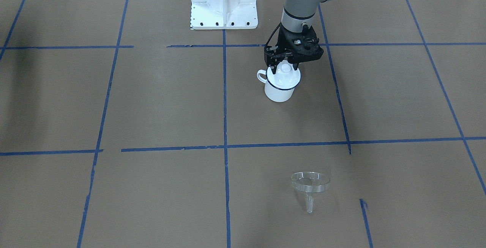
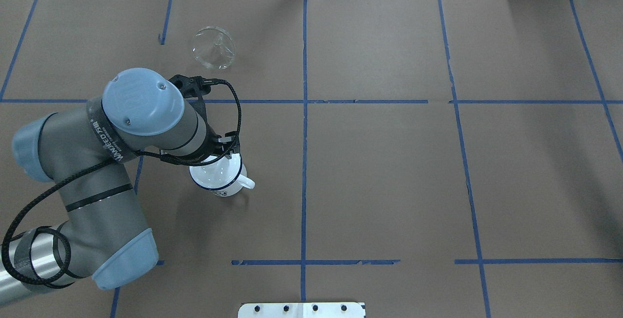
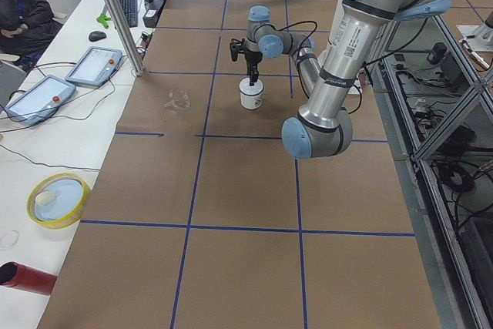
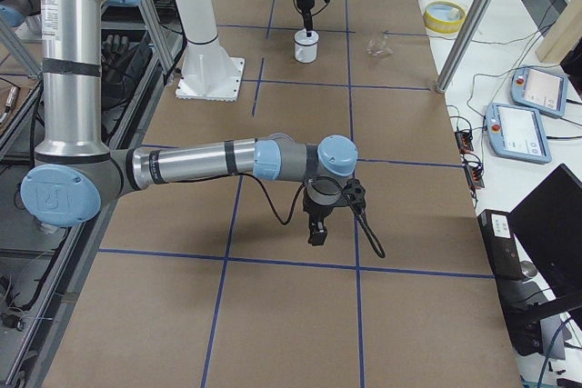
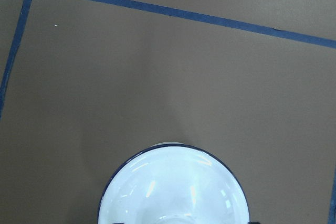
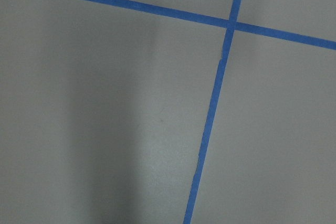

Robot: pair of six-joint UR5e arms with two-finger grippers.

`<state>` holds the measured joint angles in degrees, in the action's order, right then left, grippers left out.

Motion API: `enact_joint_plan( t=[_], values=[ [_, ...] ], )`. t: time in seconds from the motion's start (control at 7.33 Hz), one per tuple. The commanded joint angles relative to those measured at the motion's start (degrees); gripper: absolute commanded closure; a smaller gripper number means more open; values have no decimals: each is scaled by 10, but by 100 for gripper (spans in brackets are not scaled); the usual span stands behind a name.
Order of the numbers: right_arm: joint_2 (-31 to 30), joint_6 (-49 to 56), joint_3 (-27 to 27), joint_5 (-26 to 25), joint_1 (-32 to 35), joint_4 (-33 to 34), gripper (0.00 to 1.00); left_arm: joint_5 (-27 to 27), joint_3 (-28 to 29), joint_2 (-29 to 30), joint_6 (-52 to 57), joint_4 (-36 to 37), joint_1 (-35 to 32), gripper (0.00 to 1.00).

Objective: Place funnel on cup
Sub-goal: 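Move the left gripper over the white mug and grasp its lid knob, then lift the white lid off the mug and set it down beside the mug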

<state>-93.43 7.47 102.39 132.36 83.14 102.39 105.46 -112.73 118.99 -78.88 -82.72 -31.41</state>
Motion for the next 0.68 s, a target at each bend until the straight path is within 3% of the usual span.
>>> enact_joint_plan(
  t=[0.0,0.27,0.55],
  values=[
    [0,0,0,0,0,0,0,0,-5,-1,3,2,0,100],
    [0,0,0,0,0,0,0,0,-40,-2,13,28,-17,100],
    [0,0,0,0,0,0,0,10,-135,-2,121,111,-80,100]
  ],
)
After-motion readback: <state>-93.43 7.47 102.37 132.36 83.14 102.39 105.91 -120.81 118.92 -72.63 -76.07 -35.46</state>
